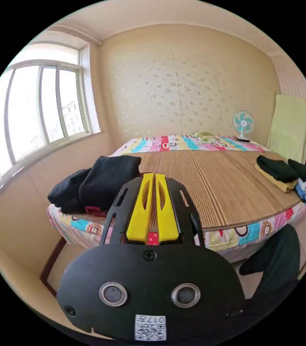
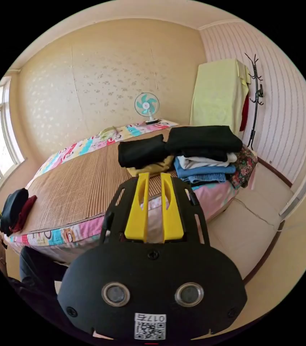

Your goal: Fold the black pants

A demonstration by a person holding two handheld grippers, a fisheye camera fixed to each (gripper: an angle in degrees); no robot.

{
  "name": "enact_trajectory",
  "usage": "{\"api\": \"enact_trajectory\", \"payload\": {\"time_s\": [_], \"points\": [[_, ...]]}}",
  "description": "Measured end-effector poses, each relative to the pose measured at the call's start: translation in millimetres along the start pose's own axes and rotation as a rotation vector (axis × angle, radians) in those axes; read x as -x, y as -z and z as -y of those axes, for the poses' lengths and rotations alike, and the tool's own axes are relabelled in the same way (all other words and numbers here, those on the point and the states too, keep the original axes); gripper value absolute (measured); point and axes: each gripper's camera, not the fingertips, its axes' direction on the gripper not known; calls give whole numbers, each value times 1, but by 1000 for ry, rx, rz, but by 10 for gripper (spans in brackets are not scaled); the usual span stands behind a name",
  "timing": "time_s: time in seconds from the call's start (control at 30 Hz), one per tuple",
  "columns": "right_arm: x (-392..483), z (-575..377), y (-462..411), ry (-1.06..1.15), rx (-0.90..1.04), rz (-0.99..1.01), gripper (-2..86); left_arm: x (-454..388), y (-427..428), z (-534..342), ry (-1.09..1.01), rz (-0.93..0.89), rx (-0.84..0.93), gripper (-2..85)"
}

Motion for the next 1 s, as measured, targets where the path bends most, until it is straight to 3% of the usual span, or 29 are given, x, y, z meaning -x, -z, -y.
{"api": "enact_trajectory", "payload": {"time_s": [0.07,0.17,0.23,0.3,0.5,0.57,0.7,0.73,0.8,0.87,0.93,1.0], "points": [[-32,25,-10,-59,41,-24,78,0,-9,4,156,-113,61,-4],[-106,57,-22,-384,15,54,109,0,-23,-7,256,-205,162,-5],[-170,66,-39,-655,-35,286,130,-6,-25,-14,237,-185,204,-4],[-203,70,-58,-785,-47,401,137,-12,-25,-20,203,-155,244,-5],[-239,115,-105,-907,72,338,95,-3,-31,-27,289,-139,313,-4],[-229,150,-94,-839,31,339,71,3,-34,-22,330,-170,324,-4],[-151,263,-41,-488,-155,469,16,11,-29,-6,317,-142,284,-5],[-114,292,-19,-232,-329,821,12,14,-25,-1,317,-144,259,-5],[-48,338,9,-37,-411,1252,9,15,-20,5,320,-154,229,-4],[40,376,42,38,-315,1126,8,13,-12,8,311,-150,189,-4],[171,386,62,340,-155,889,10,9,-8,6,301,-130,174,-4],[240,361,51,463,-33,836,15,6,-10,0,291,-127,183,-3]]}}
